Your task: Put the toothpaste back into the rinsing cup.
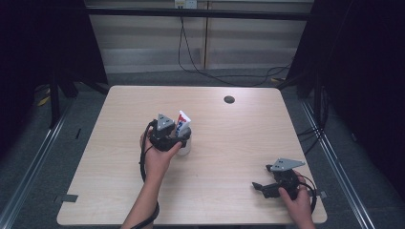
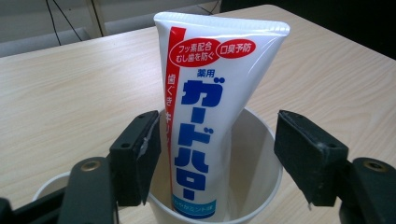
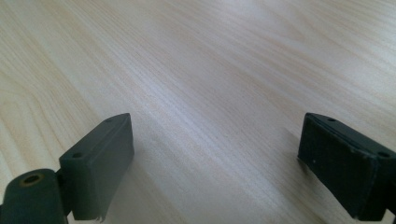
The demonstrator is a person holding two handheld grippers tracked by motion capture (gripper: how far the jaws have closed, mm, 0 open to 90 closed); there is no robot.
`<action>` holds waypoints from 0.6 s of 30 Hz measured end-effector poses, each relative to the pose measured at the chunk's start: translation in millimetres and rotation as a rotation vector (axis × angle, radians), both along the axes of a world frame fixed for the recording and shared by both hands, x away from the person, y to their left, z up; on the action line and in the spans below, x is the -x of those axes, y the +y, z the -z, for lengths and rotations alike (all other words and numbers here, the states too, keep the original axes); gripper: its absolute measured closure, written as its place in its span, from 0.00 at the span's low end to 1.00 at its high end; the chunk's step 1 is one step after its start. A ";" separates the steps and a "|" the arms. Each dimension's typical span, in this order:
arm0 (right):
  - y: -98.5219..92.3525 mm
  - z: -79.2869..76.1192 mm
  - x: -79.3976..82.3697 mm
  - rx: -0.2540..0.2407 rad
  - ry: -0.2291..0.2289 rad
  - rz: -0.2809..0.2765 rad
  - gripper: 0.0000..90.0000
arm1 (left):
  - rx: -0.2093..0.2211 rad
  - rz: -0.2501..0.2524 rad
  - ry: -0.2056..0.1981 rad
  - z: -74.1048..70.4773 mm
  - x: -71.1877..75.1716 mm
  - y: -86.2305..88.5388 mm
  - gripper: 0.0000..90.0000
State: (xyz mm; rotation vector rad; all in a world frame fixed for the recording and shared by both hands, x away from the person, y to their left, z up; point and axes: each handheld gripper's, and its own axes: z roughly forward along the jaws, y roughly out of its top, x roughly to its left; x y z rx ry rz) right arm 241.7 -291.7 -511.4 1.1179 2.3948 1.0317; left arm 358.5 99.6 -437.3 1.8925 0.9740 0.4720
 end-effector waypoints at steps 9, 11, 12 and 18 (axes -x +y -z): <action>0.0 0.0 0.0 0.000 0.000 0.000 0.11 | -0.002 -0.003 0.001 -4.1 -0.2 0.2 0.28; 0.0 0.0 0.0 0.000 0.000 0.000 0.11 | 0.001 -0.003 0.004 -5.2 0.1 0.6 0.28; 0.0 0.0 0.0 0.000 0.000 0.000 0.11 | 0.005 -0.006 0.003 -5.5 0.4 0.4 0.28; 0.0 0.0 0.0 0.000 0.000 0.000 0.11 | 0.000 -0.001 0.005 -8.4 1.5 2.1 0.27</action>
